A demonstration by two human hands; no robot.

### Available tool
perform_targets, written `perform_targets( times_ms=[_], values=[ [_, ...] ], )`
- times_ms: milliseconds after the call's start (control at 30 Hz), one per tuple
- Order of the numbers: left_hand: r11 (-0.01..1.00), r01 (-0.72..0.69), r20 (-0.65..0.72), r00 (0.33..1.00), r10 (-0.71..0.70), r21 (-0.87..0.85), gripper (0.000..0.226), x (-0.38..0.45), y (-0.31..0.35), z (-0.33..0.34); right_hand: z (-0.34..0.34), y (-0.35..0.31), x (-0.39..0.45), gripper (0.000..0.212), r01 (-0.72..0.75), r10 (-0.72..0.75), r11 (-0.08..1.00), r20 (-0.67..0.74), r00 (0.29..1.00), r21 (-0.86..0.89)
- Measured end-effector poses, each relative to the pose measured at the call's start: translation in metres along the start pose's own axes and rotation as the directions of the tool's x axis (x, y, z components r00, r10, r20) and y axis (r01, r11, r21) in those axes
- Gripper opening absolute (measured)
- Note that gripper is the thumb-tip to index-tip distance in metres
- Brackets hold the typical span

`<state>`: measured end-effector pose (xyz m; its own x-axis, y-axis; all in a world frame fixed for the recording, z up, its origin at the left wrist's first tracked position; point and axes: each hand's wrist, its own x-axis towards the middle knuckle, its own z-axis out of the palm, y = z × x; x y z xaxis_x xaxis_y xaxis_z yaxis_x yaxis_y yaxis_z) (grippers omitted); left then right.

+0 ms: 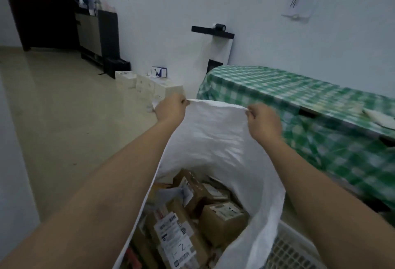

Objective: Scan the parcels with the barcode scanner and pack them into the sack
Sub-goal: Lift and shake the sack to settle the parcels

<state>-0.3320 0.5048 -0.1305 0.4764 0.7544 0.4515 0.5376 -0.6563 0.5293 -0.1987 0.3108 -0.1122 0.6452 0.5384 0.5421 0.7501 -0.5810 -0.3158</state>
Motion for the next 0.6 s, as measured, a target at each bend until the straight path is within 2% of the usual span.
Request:
perform_targets(
  times_ms=[100,133,167,200,267,333,367,433,500,567,600],
  values=[
    [0.998,0.031,0.063,0.998,-0.029,-0.045,0.035,-0.022,-0.013,0.012,-0.008,0.003,-0.04,0.056,0.293,-0.265,0.924,0.141,0.954,-0.245],
    [0.998,0.032,0.071,0.997,-0.028,-0.049,0.037,-0.029,-0.017,0.014,-0.01,0.004,-0.057,0.069,0.361,-0.3,0.88,0.226,0.927,-0.31],
    [0.998,0.033,0.079,0.996,-0.028,-0.053,0.036,-0.036,-0.021,0.015,-0.011,0.006,-0.073,0.081,0.37,-0.276,0.861,0.291,0.916,-0.35],
    [0.997,0.039,0.084,0.996,-0.033,-0.062,0.034,-0.043,-0.024,0.014,-0.012,0.01,-0.089,0.091,0.317,-0.194,0.875,0.333,0.923,-0.367],
    [0.991,0.07,0.086,0.994,-0.06,-0.113,0.03,-0.055,-0.03,0.009,-0.016,0.02,-0.115,0.106,0.054,0.057,0.965,0.408,0.911,-0.255],
    [0.979,0.107,0.075,0.993,-0.096,-0.172,0.031,-0.066,-0.033,0.003,-0.016,0.03,-0.134,0.114,-0.263,0.232,0.965,0.514,0.826,-0.012],
    [0.972,0.126,0.072,0.991,-0.113,-0.199,0.029,-0.07,-0.032,-0.001,-0.013,0.032,-0.14,0.115,-0.347,0.26,0.937,0.578,0.773,0.042],
    [0.96,0.159,0.097,0.985,-0.14,-0.231,0.024,-0.077,-0.03,-0.006,-0.003,0.032,-0.149,0.109,-0.372,0.259,0.928,0.682,0.684,0.021],
    [0.948,0.188,0.136,0.978,-0.157,-0.256,0.02,-0.082,-0.028,-0.012,0.014,0.027,-0.152,0.075,-0.35,0.247,0.937,0.728,0.639,-0.011],
    [0.931,0.203,0.173,0.972,-0.156,-0.304,0.015,-0.086,-0.031,-0.018,0.024,0.019,-0.151,0.037,-0.322,0.22,0.947,0.71,0.669,0.01],
    [0.925,0.196,0.188,0.972,-0.14,-0.325,0.016,-0.088,-0.033,-0.021,0.027,0.015,-0.149,0.03,-0.308,0.197,0.951,0.69,0.697,0.039]
  ],
)
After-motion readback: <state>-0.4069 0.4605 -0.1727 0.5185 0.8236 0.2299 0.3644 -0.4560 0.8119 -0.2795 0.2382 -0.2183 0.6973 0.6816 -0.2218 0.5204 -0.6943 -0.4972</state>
